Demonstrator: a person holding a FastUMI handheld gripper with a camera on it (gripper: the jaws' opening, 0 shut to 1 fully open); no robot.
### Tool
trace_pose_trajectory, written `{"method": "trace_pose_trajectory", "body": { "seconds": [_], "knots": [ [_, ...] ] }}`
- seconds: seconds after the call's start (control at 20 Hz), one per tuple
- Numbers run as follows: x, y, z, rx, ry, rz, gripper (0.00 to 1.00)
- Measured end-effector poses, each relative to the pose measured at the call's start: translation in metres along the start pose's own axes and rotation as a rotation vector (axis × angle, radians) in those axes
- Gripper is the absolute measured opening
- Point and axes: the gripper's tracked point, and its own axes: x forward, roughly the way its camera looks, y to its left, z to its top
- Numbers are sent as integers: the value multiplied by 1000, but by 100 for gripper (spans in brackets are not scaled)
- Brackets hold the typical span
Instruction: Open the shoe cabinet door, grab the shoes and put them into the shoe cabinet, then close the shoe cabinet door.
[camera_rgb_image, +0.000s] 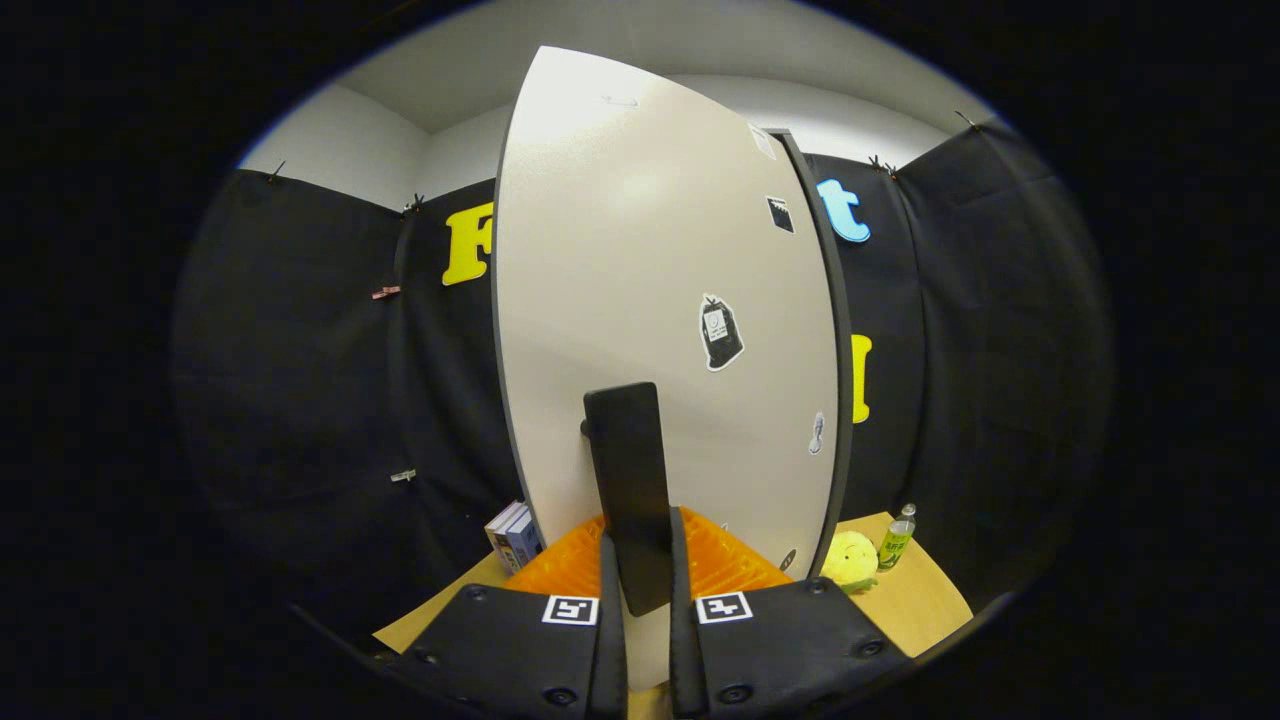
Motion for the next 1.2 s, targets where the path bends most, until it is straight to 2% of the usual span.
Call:
{"method": "trace_pose_trajectory", "body": {
  "seconds": [0.25, 0.65, 1.2],
  "knots": [
    [-24, -25, 6, 31, 9, 16, 20],
    [-47, -64, 13, 75, -7, -4, 24],
    [-57, -113, 16, 11, 12, -42, 19]
  ]
}}
